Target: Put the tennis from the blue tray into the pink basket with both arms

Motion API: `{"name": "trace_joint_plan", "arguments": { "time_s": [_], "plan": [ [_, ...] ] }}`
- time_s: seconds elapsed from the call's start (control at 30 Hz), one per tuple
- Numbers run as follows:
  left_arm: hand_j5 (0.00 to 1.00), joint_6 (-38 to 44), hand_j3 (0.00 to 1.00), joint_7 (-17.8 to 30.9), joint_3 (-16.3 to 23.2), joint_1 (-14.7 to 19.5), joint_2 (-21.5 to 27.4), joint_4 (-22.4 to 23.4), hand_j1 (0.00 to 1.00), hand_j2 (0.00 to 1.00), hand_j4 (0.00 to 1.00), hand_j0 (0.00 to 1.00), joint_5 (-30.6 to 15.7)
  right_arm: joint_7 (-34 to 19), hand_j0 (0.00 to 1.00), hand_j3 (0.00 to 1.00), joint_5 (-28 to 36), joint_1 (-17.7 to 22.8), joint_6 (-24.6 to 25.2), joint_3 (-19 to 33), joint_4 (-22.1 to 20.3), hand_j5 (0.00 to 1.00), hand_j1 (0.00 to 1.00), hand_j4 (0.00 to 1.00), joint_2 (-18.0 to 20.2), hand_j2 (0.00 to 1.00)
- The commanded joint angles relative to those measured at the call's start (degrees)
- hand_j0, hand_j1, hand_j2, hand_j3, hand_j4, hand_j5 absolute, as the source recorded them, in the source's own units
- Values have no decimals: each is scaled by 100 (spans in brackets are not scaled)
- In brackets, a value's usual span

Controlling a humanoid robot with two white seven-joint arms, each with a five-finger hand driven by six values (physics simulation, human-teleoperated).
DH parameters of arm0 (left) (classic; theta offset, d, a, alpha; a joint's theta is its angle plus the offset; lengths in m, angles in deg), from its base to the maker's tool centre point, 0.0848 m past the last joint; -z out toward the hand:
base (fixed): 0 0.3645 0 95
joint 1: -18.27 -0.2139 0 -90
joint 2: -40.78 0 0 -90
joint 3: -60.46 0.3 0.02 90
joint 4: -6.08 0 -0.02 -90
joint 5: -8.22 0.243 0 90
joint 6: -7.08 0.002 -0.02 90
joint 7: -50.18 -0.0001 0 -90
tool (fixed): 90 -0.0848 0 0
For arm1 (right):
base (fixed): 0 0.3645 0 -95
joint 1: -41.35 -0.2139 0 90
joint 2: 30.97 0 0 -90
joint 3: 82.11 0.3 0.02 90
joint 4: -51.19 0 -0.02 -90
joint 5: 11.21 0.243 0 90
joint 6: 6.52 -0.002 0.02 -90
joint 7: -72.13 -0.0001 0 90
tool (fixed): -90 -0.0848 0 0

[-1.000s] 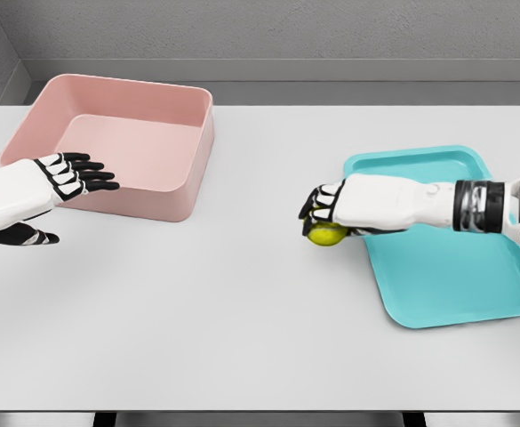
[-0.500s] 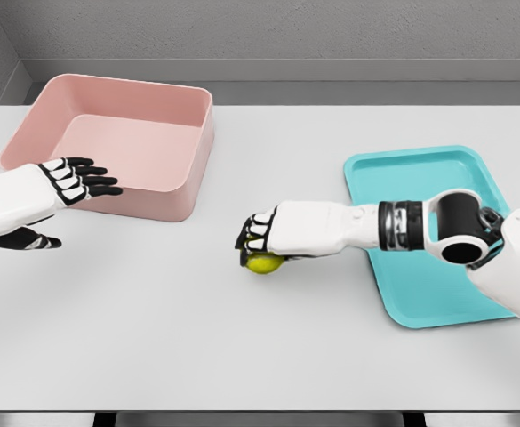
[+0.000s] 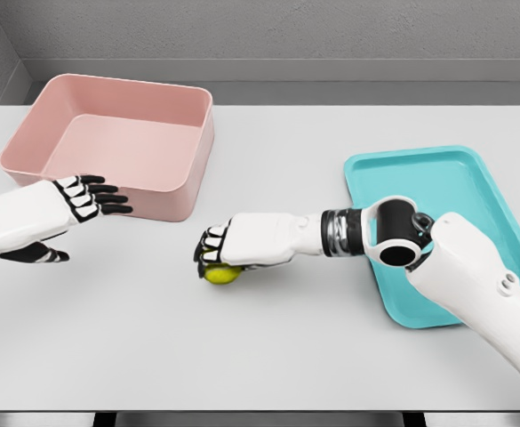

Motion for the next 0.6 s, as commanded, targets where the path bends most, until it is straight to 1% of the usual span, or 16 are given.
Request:
{"name": "trace_joint_plan", "arguments": {
  "time_s": [0.0,0.03,0.17,0.3,0.43,0.47,0.53,0.57],
  "plan": [
    [100,6,100,4,36,0,-36,-2,100,100,100,100,2,5,44,44,-74,0,21,-50,91,44,44,44,-153,44],
    [100,6,100,4,36,0,-36,-2,100,100,100,100,2,13,44,44,-74,-17,21,-129,100,44,44,44,-232,44],
    [100,6,100,4,36,0,-62,6,100,100,100,100,11,13,44,44,-74,-26,21,-165,109,44,44,44,-241,44],
    [100,6,100,4,36,9,-71,6,100,100,100,100,2,31,45,45,-118,-62,21,-173,337,45,45,45,-276,45],
    [100,6,100,13,36,9,-80,6,100,100,100,100,2,22,46,46,-135,-53,21,-217,355,46,46,46,-276,46],
    [100,6,100,13,36,26,-71,6,100,100,100,100,2,22,48,48,-161,-53,21,-226,364,48,48,48,-276,48],
    [100,6,100,13,36,9,-71,6,100,100,100,100,-7,22,59,59,-179,-53,21,-226,390,59,59,59,-276,59],
    [100,6,100,13,36,9,-71,6,100,100,100,100,2,22,72,72,-179,-44,21,-217,399,72,72,72,-276,72]
  ]
}}
